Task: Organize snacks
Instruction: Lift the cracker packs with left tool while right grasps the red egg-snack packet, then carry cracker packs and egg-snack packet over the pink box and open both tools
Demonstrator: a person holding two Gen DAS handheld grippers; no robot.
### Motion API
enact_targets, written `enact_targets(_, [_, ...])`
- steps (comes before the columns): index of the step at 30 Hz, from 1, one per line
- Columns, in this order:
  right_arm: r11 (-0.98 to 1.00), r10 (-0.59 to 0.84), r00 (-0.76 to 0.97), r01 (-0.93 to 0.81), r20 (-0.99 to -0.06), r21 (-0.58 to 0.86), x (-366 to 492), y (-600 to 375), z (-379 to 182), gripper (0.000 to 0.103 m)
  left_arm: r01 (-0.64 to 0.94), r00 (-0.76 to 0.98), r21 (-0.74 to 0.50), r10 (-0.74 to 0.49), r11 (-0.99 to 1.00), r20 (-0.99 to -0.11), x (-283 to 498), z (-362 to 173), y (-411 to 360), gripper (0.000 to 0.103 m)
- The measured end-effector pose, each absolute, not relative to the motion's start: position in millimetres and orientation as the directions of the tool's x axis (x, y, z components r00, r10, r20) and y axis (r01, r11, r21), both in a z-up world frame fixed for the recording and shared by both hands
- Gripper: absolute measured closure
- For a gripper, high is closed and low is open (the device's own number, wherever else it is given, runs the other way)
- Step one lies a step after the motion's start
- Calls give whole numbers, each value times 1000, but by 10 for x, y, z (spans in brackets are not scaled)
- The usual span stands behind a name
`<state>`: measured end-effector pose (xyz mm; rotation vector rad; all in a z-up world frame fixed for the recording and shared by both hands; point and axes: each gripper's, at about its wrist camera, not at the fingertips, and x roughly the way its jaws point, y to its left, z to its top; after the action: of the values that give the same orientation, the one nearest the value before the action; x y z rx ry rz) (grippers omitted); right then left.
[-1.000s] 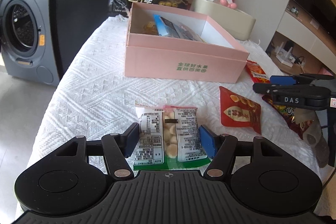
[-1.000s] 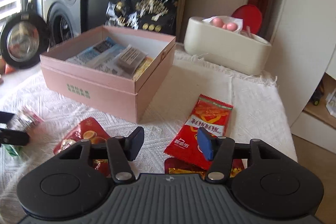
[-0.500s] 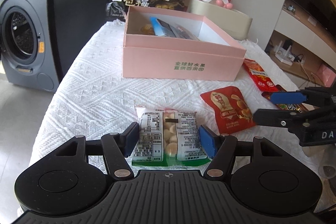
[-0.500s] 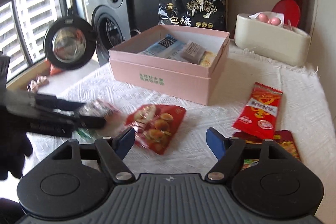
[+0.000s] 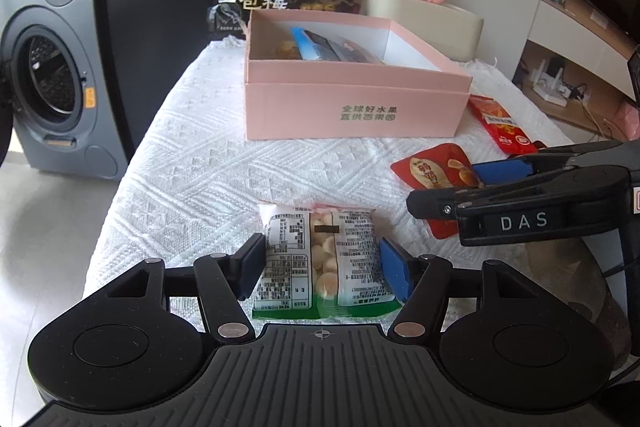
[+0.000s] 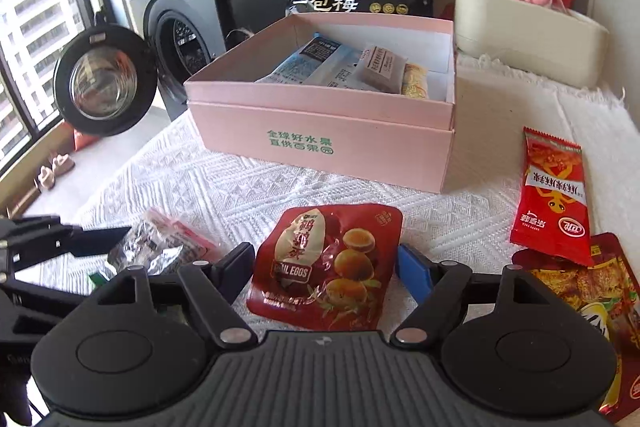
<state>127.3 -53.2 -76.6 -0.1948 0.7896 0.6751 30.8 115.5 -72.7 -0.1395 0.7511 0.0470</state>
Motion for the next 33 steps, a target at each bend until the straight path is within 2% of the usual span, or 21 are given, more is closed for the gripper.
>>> enact_targets(4, [754,488,507,-655,-711,51,1178,-619,-724,31,-101,719,-98,4,990,-696,309,-710,1117,35])
enact_targets(9, [758,507,511,-648,-694,76,1105,-939,-537,32,-95,702,-108,-10,990,-712,265,-674,1062,36])
enact_targets(13, [764,527,528,-638,-666,98,1033,-1227,-312,32,-50,704,-201,-108,978,-702,218,-575,1014,36])
enact_targets(16, [776,530,576,-626,-623,82,1005,-1402,-69,32,-5,750,-226,-145,974,-645,241,-268,969,36])
enact_targets(21, [769,584,638,-634,-502,88,1150,-1522,554,32,53,872,-93,-91,994,-482,526,527,950,36])
enact_targets(23, [768,598,669,-637,-442,74,1244,-1486,805,32,56,894,-83,-87,995,-439,775,708,1013,36])
enact_targets(25, [773,599,701,-633,-386,50,1343,-1407,978,32,40,901,-155,-102,987,-421,1076,770,1162,36])
enact_targets(28, [778,595,729,-628,-339,16,1577,-1233,1144,31,52,899,-346,-195,937,-391,1562,591,1473,36])
enact_targets(29, [779,593,730,-627,-340,13,1677,-1167,1155,31,52,878,-379,-223,924,-423,1763,454,1544,36])
enact_targets(31, [787,579,732,-617,-360,12,1877,-1034,1118,31,28,774,-402,-275,915,-571,2187,94,1609,36])
enact_targets(32, [792,568,731,-610,-378,11,1987,-964,1069,31,0,735,-397,-269,918,-622,2324,-66,1622,36])
enact_targets(33, [798,556,728,-603,-402,12,2092,-896,1007,31,-17,729,-380,-248,925,-638,2379,-161,1625,36])
